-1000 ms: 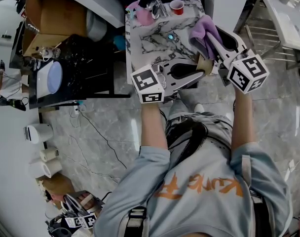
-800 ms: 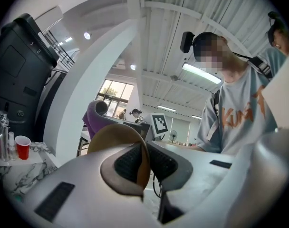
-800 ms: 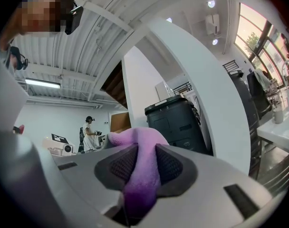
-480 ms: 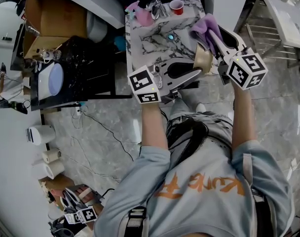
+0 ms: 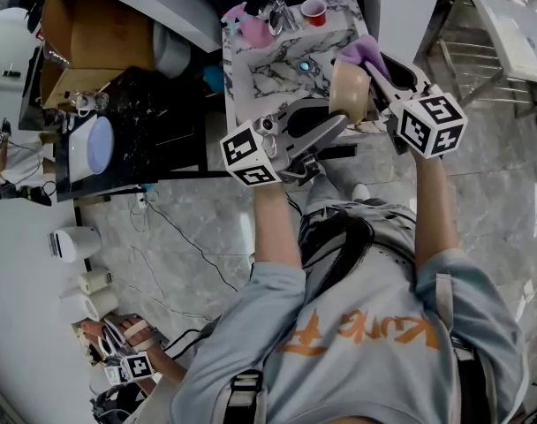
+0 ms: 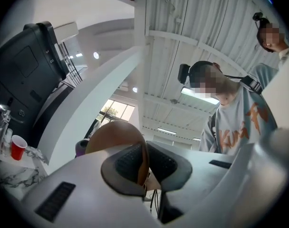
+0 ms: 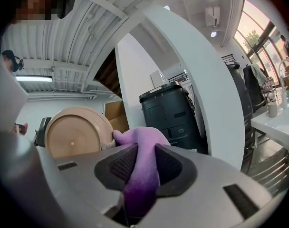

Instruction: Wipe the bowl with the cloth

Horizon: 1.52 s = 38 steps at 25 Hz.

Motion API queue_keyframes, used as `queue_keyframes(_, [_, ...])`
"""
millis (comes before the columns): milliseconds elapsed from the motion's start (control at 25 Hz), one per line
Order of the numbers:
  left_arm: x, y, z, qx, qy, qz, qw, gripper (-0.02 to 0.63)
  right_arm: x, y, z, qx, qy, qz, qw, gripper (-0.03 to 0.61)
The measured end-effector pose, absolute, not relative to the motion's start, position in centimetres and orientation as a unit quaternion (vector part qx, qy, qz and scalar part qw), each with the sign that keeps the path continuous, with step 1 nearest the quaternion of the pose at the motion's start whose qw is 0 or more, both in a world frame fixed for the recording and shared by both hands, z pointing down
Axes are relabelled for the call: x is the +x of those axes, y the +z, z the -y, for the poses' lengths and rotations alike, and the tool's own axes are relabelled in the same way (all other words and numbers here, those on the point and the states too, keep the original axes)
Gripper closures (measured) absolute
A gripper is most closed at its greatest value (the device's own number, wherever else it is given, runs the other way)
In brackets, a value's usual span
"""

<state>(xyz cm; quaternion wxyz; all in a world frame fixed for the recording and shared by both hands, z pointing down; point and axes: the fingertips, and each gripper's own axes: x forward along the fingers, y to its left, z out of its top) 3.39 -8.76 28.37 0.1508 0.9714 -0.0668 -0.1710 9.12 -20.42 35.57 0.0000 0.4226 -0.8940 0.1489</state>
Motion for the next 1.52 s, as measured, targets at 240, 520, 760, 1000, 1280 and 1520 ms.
queue_keyframes(240, [2.3,27.8,11.2,0.958,-0.199,0.135,0.153,0.580,6.9,36.4,19.2,0.371,0.145,0.917,0.035,0.460])
queue_keyframes(520, [-1.1,27.4,15.0,0.915,-0.273,0.232,0.186,0.580,4.1,37.1,18.0,0.305,0.143,0.940,0.059,0.460])
queue_keyframes(760, [-3.7,27.9,16.9,0.881,-0.307,0.291,0.213,0.580,2.1,37.1,17.2,0.258,0.140,0.953,0.071,0.460])
queue_keyframes(1000, [-5.4,29.4,18.1,0.867,-0.283,0.345,0.221,0.580,0.6,36.5,16.2,0.205,0.134,0.968,0.059,0.460])
queue_keyframes(1280, [-6.3,31.1,18.1,0.870,-0.254,0.359,0.223,0.580,-0.3,35.8,15.7,0.181,0.115,0.976,0.037,0.460])
queue_keyframes(1520, [-5.5,33.6,17.9,0.888,-0.176,0.364,0.220,0.580,0.1,33.6,16.0,0.176,0.105,0.979,-0.006,0.460])
